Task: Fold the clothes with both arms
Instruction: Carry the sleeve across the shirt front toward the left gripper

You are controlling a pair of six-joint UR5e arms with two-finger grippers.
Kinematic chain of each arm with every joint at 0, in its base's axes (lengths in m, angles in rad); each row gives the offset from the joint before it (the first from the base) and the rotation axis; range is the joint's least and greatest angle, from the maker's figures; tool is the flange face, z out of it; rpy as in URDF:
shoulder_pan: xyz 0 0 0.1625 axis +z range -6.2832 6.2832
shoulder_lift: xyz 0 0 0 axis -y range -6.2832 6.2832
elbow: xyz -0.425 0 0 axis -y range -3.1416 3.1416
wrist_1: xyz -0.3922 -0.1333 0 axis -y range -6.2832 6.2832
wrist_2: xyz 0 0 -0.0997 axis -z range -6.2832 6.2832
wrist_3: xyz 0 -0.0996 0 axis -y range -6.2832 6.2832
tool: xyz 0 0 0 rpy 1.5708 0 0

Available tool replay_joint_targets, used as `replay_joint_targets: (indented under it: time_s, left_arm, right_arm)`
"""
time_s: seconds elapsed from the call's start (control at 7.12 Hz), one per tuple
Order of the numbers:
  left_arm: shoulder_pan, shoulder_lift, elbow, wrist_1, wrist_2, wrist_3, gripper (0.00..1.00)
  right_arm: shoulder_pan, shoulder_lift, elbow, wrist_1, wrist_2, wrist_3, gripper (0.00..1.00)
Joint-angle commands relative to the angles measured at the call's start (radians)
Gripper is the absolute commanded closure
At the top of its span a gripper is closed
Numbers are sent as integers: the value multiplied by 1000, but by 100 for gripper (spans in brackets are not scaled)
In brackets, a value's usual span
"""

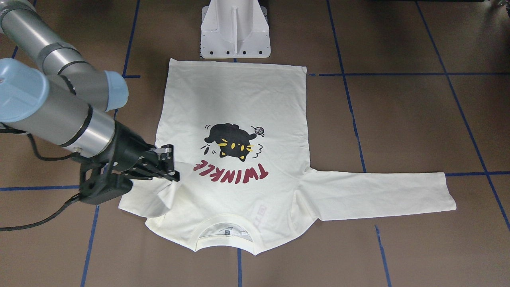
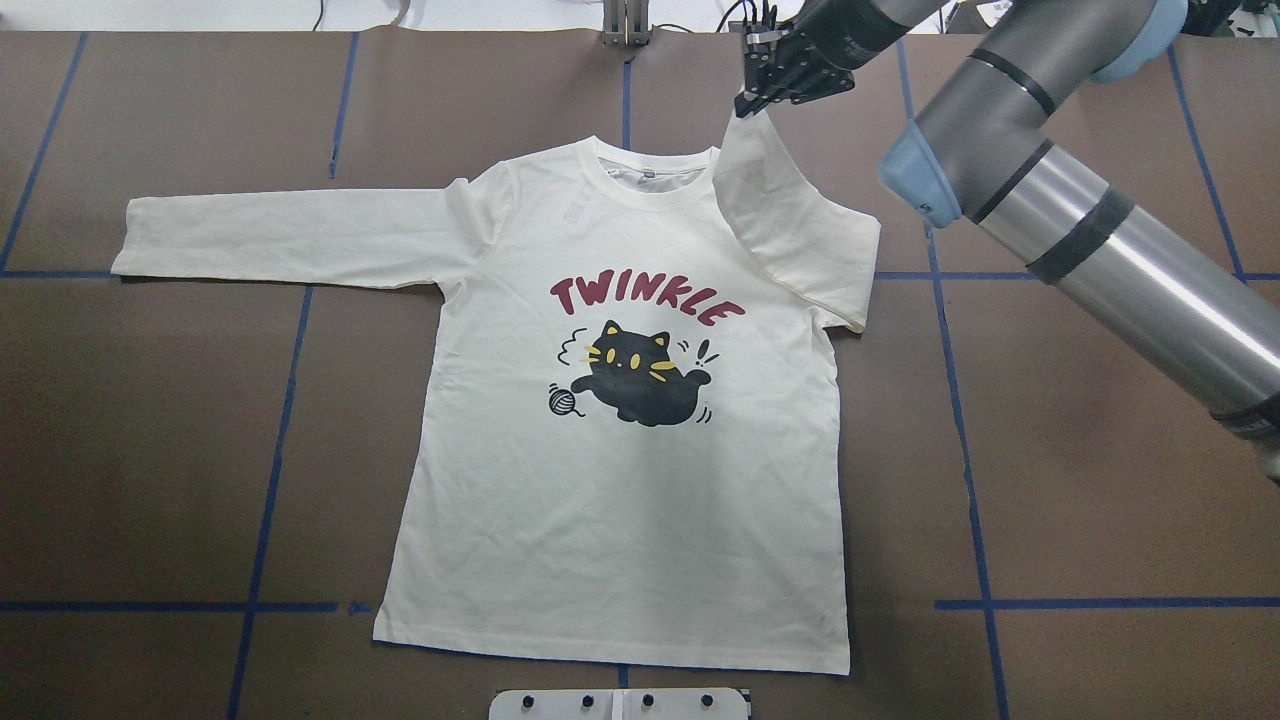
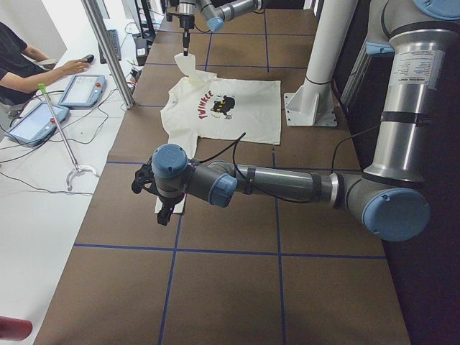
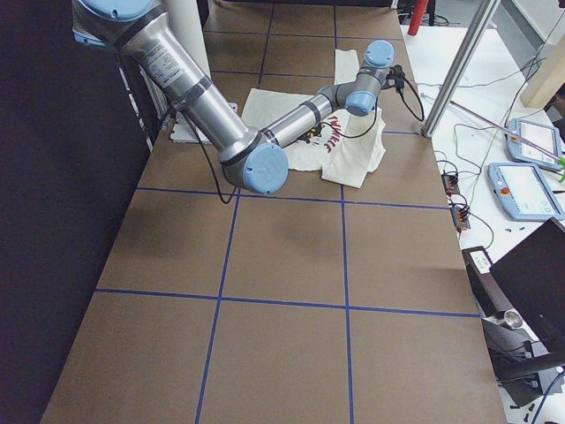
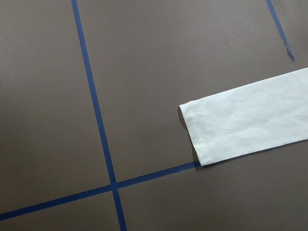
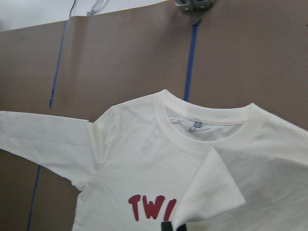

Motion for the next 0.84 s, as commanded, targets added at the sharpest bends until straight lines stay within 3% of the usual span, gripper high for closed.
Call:
replay_joint_targets:
  time_s: [0.0, 0.14, 0.42, 0.56, 0.7]
  left_arm:
    - [0, 1, 4, 1, 0, -3, 0]
    - [0, 1, 4, 1, 1, -1, 0]
    - [0, -1, 2, 1, 1, -3, 0]
    - [0, -1, 2, 1, 1, -4, 0]
    - [0, -1, 2, 1, 1, -4, 0]
  right_arm:
    - [-120, 34, 67, 60, -51, 14, 100]
    - [-210, 22, 119, 112, -171, 25, 100]
    - [-368, 7, 126, 276, -400, 57, 100]
    - [-408, -1, 118, 289, -477, 55, 100]
    - [-415, -1, 106, 287, -482, 55, 100]
